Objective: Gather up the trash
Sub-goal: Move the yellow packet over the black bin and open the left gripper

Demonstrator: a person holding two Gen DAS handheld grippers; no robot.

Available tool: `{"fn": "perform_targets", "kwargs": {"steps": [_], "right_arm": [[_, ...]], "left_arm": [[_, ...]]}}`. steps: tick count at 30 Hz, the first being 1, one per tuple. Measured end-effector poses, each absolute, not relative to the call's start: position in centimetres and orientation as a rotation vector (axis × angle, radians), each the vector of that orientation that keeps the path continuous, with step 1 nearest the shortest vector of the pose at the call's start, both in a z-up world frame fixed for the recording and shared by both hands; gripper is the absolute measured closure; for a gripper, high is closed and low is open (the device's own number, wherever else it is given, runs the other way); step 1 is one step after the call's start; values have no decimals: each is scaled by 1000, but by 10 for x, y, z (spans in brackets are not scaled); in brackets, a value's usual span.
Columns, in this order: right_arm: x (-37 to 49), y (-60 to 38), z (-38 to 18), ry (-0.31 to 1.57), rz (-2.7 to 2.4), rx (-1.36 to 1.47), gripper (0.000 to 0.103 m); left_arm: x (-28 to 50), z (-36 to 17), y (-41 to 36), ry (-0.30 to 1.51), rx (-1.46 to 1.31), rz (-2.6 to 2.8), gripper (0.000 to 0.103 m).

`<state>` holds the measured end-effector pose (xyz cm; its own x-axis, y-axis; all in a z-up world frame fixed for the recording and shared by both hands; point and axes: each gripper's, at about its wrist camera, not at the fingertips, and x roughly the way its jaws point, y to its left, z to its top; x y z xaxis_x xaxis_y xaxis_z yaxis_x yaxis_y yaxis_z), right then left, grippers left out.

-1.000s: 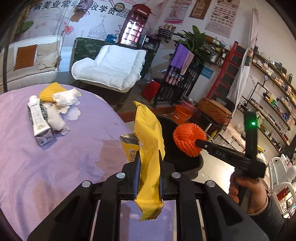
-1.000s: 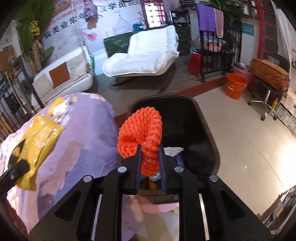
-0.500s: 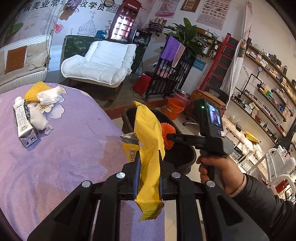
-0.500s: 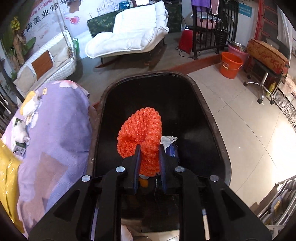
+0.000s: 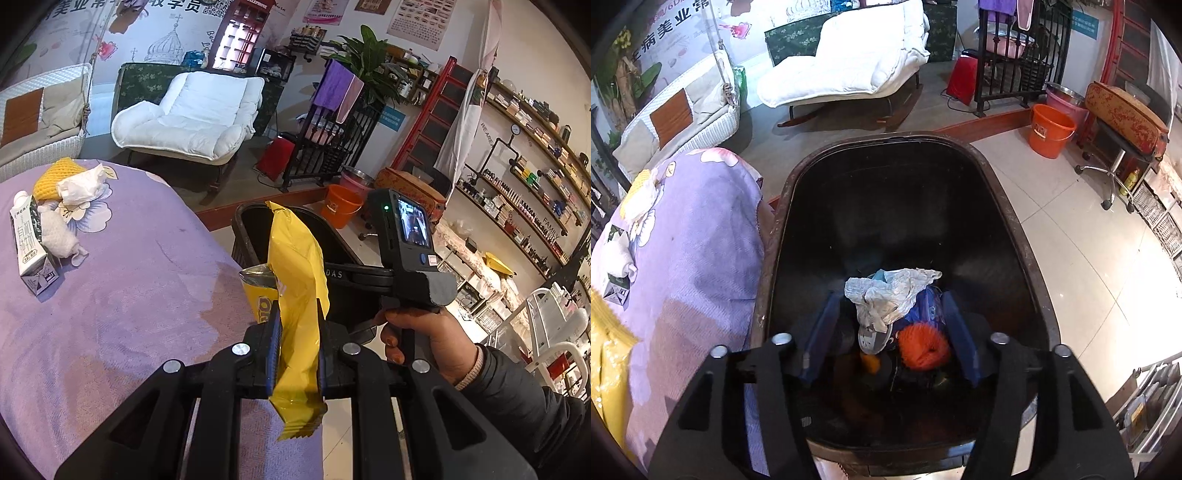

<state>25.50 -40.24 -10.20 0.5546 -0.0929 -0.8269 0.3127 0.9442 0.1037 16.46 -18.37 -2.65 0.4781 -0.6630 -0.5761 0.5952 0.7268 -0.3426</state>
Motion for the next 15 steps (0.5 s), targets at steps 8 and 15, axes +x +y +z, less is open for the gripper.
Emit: {"fn": "perform_targets", "kwargs": {"steps": [8,15], "right_arm": [[216,-398,-84,875,-252,255,28],[169,-412,-66,793,-283,281,24]], "left_arm": [[180,-31,-204,796,-99,-801,87],[200,-36,-239,857,-87,-848,87]]}}
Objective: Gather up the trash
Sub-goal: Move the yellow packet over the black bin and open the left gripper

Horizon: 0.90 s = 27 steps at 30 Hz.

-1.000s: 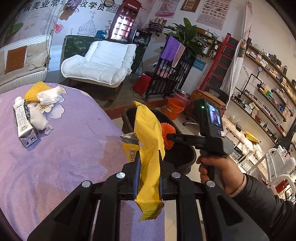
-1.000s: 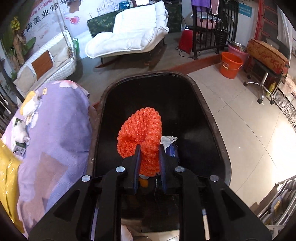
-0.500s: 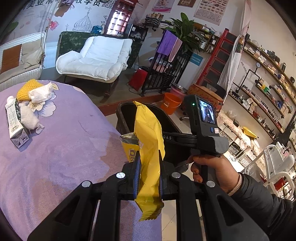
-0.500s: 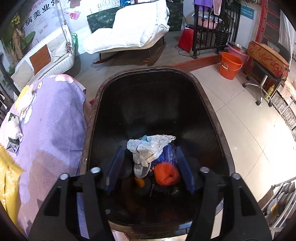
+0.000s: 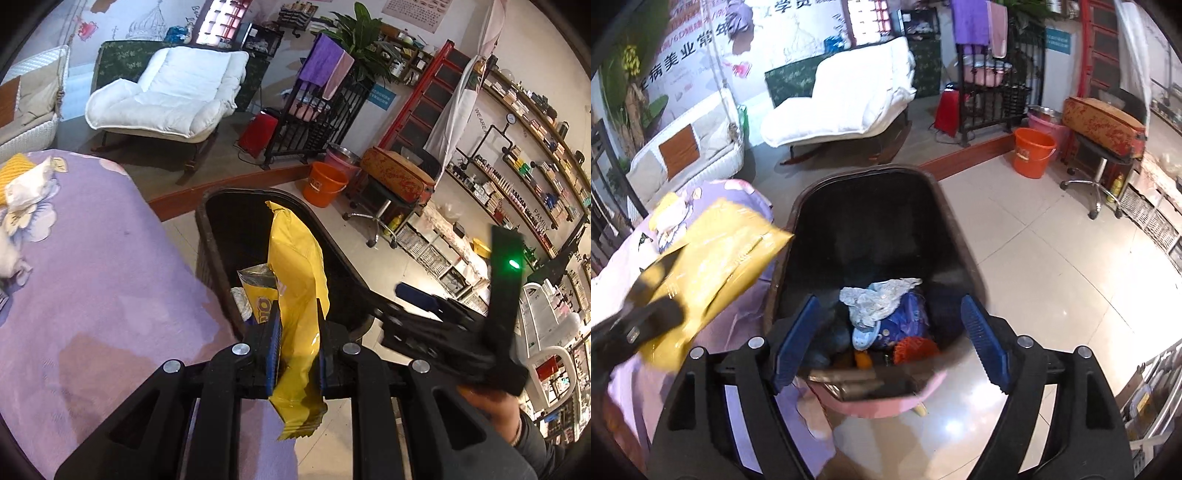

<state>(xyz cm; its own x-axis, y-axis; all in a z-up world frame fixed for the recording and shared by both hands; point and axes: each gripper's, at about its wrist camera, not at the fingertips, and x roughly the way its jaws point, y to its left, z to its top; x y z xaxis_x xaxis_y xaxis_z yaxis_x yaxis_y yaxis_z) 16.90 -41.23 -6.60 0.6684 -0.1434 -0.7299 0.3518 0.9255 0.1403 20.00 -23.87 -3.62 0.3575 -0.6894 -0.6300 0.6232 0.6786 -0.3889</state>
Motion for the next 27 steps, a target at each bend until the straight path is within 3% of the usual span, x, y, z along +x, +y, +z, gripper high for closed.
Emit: {"fn": "perform_targets", "kwargs": {"steps": [19,22,26,27], "right_arm": [[100,-440,-55,721,-412,333,22],[99,-442,-56,718,-420,342,21],[94,-446,-55,715,-429,347,21],[92,-445,-55,714,-432,348,20]], "left_arm": [[236,-74,-311,1027,0,-848,86],[240,-76,-317,1044,0,-847,73],[243,-72,-326,1019,44,-839,35],[242,-70,-326,1001,52,-836,32]]}}
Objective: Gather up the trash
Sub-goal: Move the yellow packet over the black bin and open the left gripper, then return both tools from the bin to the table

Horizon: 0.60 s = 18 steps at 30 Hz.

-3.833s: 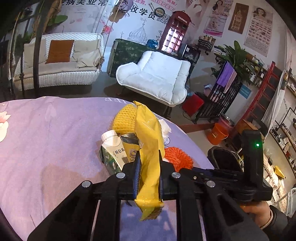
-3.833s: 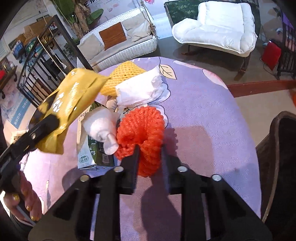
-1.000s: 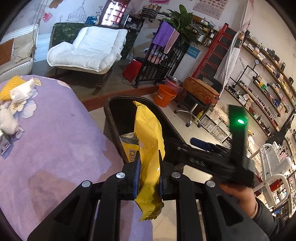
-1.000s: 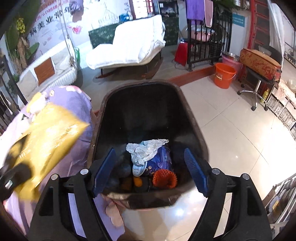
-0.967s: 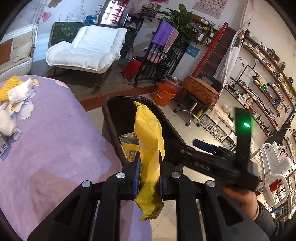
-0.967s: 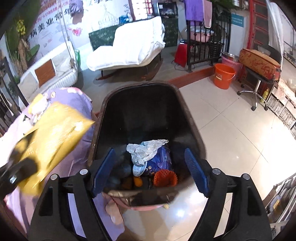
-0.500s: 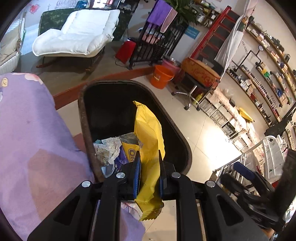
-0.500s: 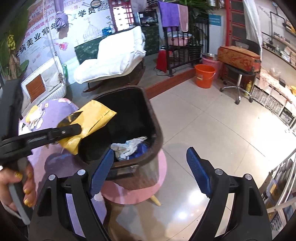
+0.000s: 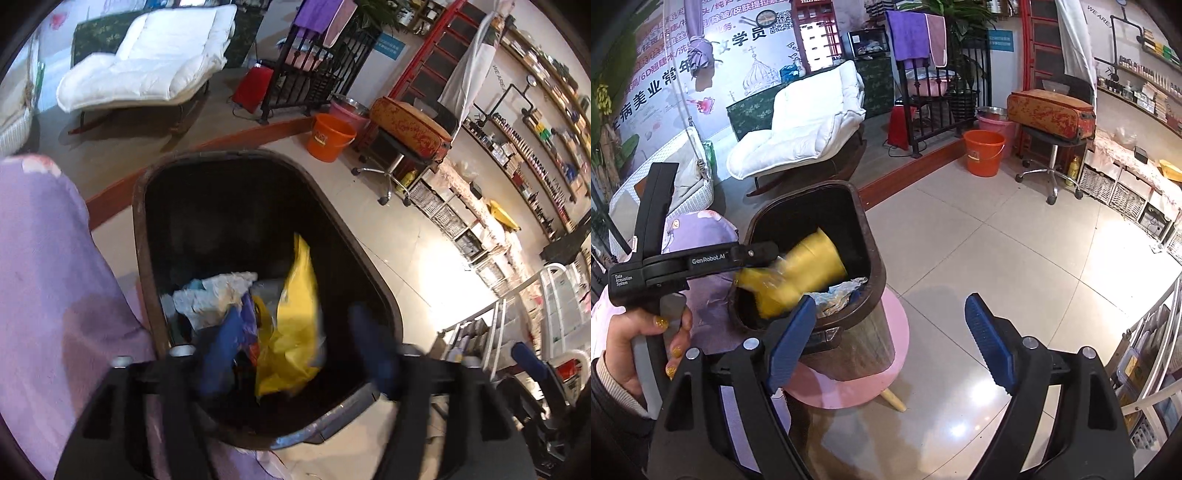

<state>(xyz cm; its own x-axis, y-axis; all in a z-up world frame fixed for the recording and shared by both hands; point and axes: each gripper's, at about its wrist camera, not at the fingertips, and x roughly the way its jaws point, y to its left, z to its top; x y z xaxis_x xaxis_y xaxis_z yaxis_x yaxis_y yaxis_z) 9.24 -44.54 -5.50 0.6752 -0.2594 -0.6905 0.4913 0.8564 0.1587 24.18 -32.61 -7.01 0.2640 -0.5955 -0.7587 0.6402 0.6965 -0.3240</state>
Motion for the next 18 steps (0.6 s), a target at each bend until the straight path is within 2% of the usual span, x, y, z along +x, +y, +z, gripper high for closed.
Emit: {"fn": "perform_targets", "kwargs": {"steps": [2,18], "right_arm": [[89,-448,-55,711,-440,352,20],[102,-443,-57,718,-400,357,17]], "left_arm": [[243,-69,-325,987,52,-829,26],[218,-40,-273,882,40,-697,17]]}}
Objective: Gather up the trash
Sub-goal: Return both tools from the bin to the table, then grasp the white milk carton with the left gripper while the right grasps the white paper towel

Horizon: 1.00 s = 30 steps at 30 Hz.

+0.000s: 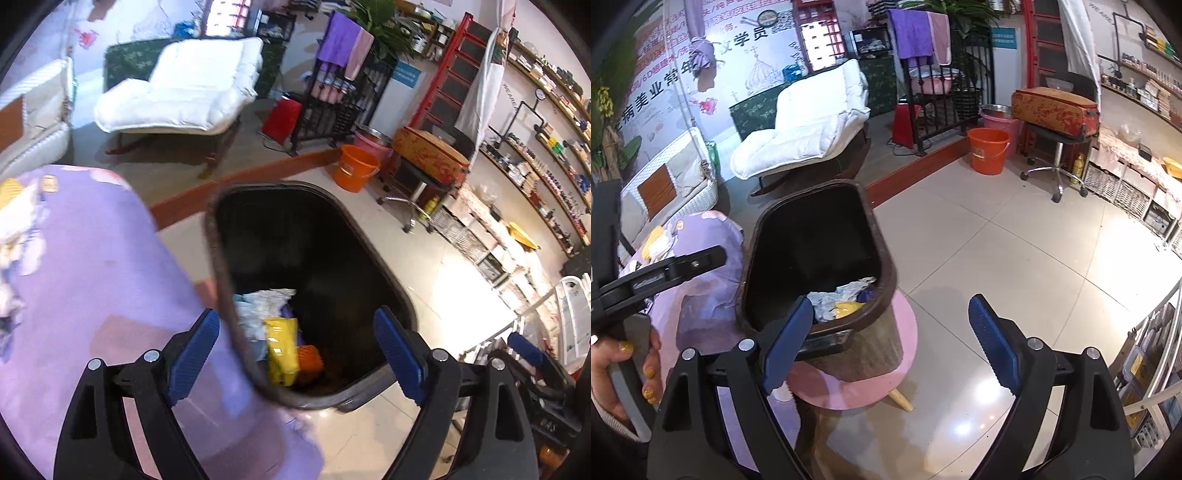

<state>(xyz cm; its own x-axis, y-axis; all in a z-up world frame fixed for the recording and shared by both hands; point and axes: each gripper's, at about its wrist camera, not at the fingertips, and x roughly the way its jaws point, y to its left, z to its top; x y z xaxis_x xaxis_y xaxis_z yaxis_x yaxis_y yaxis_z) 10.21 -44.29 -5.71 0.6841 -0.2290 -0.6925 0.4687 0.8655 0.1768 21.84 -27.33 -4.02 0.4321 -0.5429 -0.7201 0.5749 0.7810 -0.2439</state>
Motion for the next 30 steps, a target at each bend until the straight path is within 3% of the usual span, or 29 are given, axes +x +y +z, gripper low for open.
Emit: {"fn": "perform_targets", "kwargs": {"steps": [21,30], "right_arm": [[169,-336,-56,793,-77,265,17],[184,-302,-50,811,-6,214,17]], "left_arm": [[238,-44,-79,879,49,-121,17],[289,-59,-64,919,131,-37,18]]}}
